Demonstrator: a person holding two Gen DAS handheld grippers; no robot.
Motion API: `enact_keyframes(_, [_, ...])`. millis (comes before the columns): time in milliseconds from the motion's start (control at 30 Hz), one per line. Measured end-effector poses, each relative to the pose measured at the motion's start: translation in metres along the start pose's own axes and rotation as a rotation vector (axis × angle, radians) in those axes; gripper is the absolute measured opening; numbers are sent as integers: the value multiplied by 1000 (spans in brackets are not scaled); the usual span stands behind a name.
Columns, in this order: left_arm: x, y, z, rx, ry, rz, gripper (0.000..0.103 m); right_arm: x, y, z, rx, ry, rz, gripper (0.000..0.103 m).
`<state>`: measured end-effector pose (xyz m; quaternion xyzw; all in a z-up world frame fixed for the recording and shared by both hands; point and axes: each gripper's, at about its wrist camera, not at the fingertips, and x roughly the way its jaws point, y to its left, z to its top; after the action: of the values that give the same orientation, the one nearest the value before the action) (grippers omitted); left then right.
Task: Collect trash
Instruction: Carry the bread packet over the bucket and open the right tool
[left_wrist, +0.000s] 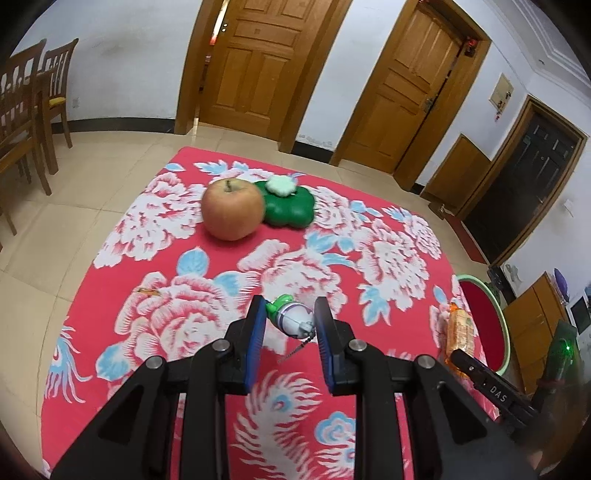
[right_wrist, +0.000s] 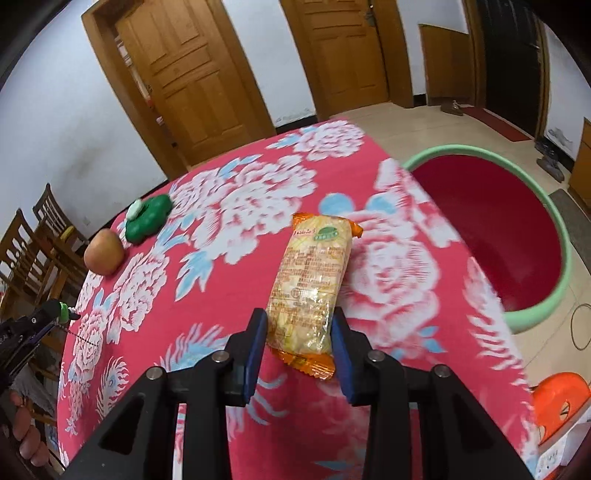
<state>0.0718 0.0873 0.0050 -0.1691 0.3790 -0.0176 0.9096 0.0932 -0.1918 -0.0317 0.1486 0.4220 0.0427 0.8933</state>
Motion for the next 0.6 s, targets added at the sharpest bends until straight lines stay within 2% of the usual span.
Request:
enact_keyframes(267, [2,-29,-1,40,42,-61,26,-25,-37,0,63,-43,5,37])
enact_keyframes(600, [5,-77,1,121,40,-117,26,-50,-82,3,156,-108,-12,37])
